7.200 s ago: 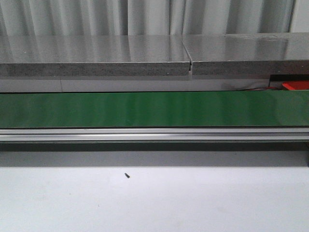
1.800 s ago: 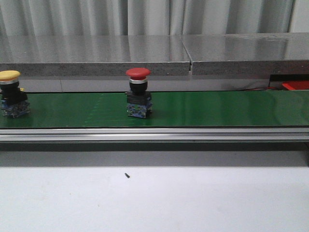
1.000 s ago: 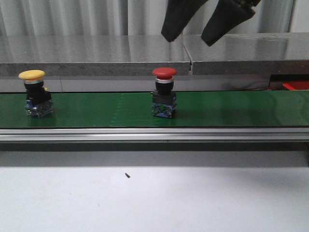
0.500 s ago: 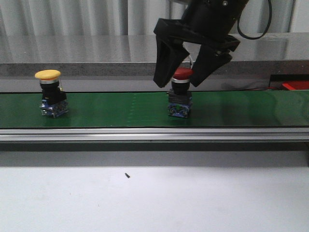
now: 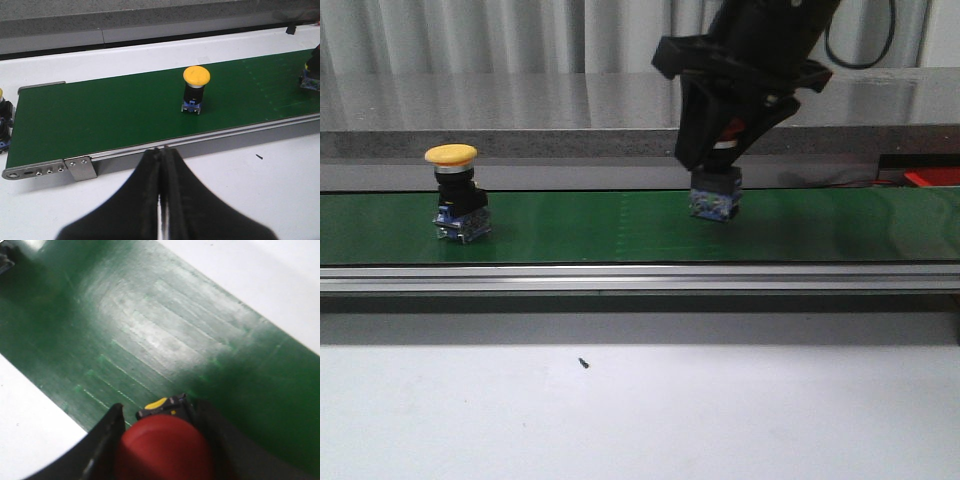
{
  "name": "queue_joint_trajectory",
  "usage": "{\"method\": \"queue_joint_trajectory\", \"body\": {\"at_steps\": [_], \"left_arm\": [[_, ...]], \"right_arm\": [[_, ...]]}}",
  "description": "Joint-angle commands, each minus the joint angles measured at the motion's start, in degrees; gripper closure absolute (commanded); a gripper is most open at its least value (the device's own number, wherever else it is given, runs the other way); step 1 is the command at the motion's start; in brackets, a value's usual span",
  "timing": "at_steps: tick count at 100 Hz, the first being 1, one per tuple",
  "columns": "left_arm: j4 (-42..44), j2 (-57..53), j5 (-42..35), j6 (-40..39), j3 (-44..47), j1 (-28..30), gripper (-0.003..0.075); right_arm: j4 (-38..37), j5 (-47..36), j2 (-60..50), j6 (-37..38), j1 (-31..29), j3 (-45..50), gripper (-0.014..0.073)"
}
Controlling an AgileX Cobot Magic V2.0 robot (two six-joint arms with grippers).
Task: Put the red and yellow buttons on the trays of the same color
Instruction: 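Lower the right gripper onto the red button on the belt and grasp it, then carry the red button into the red tray and open the right gripper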
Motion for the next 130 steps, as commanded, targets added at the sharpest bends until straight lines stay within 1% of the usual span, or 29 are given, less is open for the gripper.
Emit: {"method": "queue_joint_trajectory", "body": {"at_steps": [1,10,18,23,35,56,72,84,100,130], "left_arm": [[-0.8,0.3,-4.0,0.0,-1.5,-0.5,0.0739],[-0.8,0.3,-4.0,0.0,-1.5,-0.5,0.0739],[-0.8,0.3,-4.0,0.0,-1.5,-0.5,0.0739],[-0.8,0.3,-4.0,0.0,-1.5,-0.5,0.0739],[-0.8,0.3,-4.0,0.0,-1.5,-0.5,0.0739],[-0.8,0.3,-4.0,0.0,-1.5,-0.5,0.0739],[-0.8,0.3,-4.0,0.0,-1.5,-0.5,0.0739],[-0.8,0.3,-4.0,0.0,-1.5,-0.5,0.0739],[-0.8,0.3,-4.0,0.0,-1.5,-0.5,0.0739],[-0.8,0.3,-4.0,0.0,-1.5,-0.5,0.0739]], "right_arm": [[-3.9,-0.7,-5.2,3.5,-1.8,-1.9,0.0452],[-8.4,-0.3,-7.2,8.3,-3.8,-1.9,0.0452],[-10.8,0.8,-9.1,15.2,-6.2,-1.9,0.0452],[-12.6,1.6,-10.2,17.2,-8.2,-1.9,0.0452],[-15.0,3.7,-12.5,17.3,-13.2,-1.9,0.0452],[-15.1,6.7,-13.5,17.2,-24.1,-1.9,0.0452],[-15.1,5.9,-13.3,17.2,-32.2,-1.9,0.0452],[-14.9,4.7,-12.1,17.2,-36.7,-1.9,0.0452],[-13.4,3.6,-8.4,17.2,-39.6,-1.9,0.0452],[-12.2,-2.1,-2.6,17.2,-40.0,-1.9,0.0452]]}}
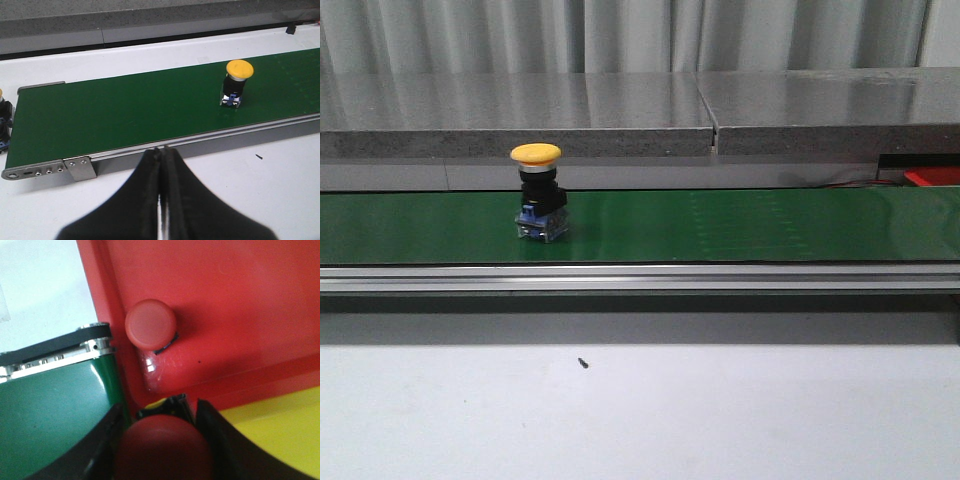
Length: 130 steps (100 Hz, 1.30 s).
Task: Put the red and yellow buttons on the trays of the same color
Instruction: 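Carry the red button into the red tray and open the right gripper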
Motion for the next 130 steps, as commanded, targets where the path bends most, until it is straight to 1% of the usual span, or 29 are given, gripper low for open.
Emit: {"method": "queue_joint_trajectory", "body": {"at_steps": [1,20,40,65,88,109,113,118,123,130], "left_arm": [[-0.8,0.3,-4.0,0.0,-1.5,-0.5,0.0739],[-0.8,0.3,-4.0,0.0,-1.5,-0.5,0.0739],[-0.8,0.3,-4.0,0.0,-1.5,-0.5,0.0739],[-0.8,0.3,-4.1,0.0,-1.5,-0.5,0.0739],[-0.8,0.3,-4.1,0.0,-1.5,-0.5,0.0739],[-0.8,0.3,-4.1,0.0,-1.5,-0.5,0.0739],[-0.8,0.3,-4.1,0.0,-1.5,-0.5,0.0739],[-0.8,0.3,-4.1,0.0,-1.5,-0.5,0.0739],[-0.8,0.3,-4.1,0.0,-1.5,-0.5,0.0739],[-0.8,0.3,-4.1,0.0,-1.5,-0.5,0.0739]], "right_arm": [[0.4,-4.0,-1.7,-0.1,-0.8,-1.9,0.0452],[0.4,-4.6,0.1,-0.1,-3.8,-1.9,0.0452],[0.5,-8.2,2.5,-0.1,-6.6,-1.9,0.0452],[1.9,-13.1,5.5,-0.1,-6.7,-2.4,0.0452],[3.0,-13.7,9.6,-0.1,-6.7,-5.9,0.0452],[3.8,-11.7,12.9,-0.1,-6.7,-8.8,0.0444],[3.8,-11.7,13.0,-0.1,-6.7,-8.8,0.0418],[3.8,-11.7,13.1,-0.1,-6.7,-8.8,0.0358],[3.8,-11.7,13.1,-0.1,-6.7,-8.8,0.0264],[3.8,-11.8,13.1,-0.1,-6.7,-8.8,0.0162]]}}
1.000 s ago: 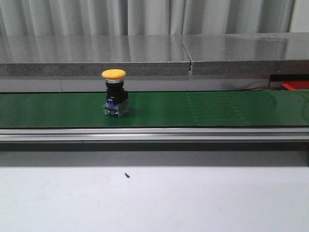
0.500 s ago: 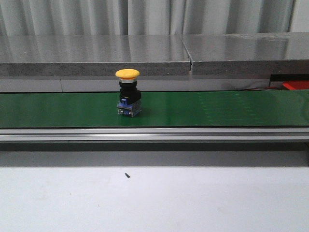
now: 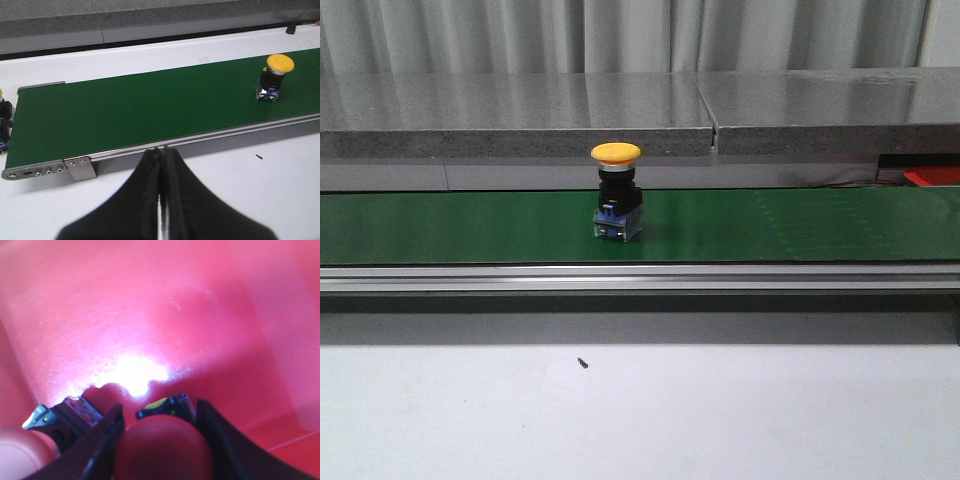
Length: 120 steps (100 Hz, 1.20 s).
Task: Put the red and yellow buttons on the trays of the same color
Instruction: 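Carry the red button into the red tray and open the right gripper, then lower the right gripper onto the yellow button on the belt and lift it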
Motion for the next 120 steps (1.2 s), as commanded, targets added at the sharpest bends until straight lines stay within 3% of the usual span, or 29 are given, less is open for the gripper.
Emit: {"method": "queue_joint_trajectory", "body": {"at_steps": [1,7,44,81,102,120], "left_arm": [[-0.8,0.3,-4.1,0.0,-1.5,-0.5,0.0739],[-0.8,0.3,-4.1,0.0,-1.5,-0.5,0.0739],[-0.8,0.3,-4.1,0.0,-1.5,-0.5,0.0739],[-0.8,0.3,-4.1,0.0,-1.5,-0.5,0.0739],[-0.8,0.3,-4.1,0.0,-1.5,-0.5,0.0739],[-0.8,0.3,-4.1,0.0,-1.5,-0.5,0.0739]], "right_arm": [[0.5,-1.9,-3.3,-0.1,-0.3,-2.1,0.0155],[0.5,-2.0,-3.4,-0.1,-0.3,-2.1,0.0123],[-0.1,-2.7,-6.9,-0.1,-0.3,-0.6,0.0128],[-0.1,-8.2,-20.8,-0.1,0.0,13.5,0.0128],[-0.1,-8.9,-30.1,-0.1,3.0,21.0,0.0128],[0.6,-4.8,-35.0,-0.4,8.0,22.4,0.0128]]}}
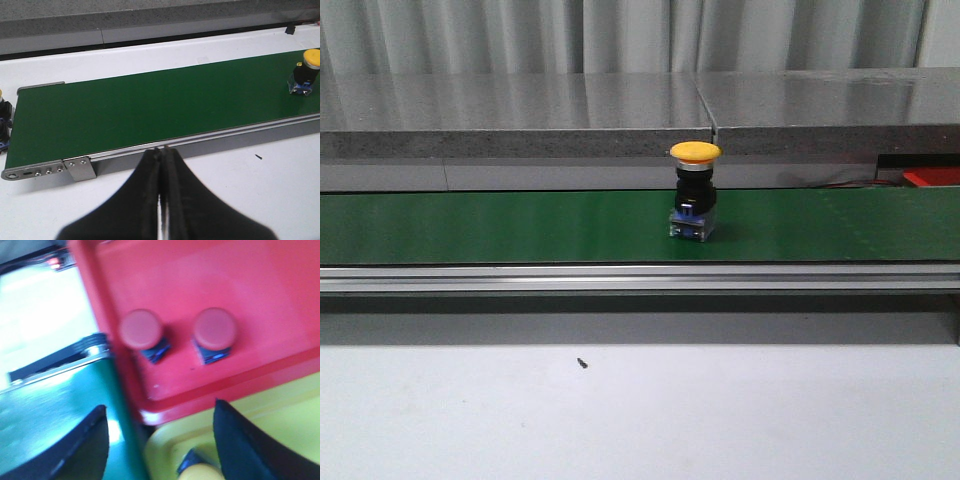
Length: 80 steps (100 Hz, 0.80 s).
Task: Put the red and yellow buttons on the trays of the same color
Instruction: 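Lower the right gripper onto the yellow button on the belt and lift it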
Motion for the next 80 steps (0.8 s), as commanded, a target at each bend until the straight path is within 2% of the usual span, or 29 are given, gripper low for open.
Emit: {"method": "queue_joint_trajectory", "body": {"at_steps": [1,48,62,80], "left_arm": [[-0.8,0.3,-4.1,0.0,-1.5,-0.5,0.0739],[-0.8,0.3,-4.1,0.0,-1.5,-0.5,0.0739],[-0.8,0.3,-4.1,0.0,-1.5,-0.5,0.0739],[-0.8,0.3,-4.1,0.0,-1.5,-0.5,0.0739]], "right_arm": [[0.6,-0.3,-4.4,-0.4,2.4,-1.1,0.0128],[1.0,7.5,-6.5,-2.0,16.8,-1.1,0.0128],[1.8,11.9,-6.5,-7.6,21.3,-1.2,0.0128],[7.8,15.8,-5.3,-17.5,25.2,-1.2,0.0128]]}}
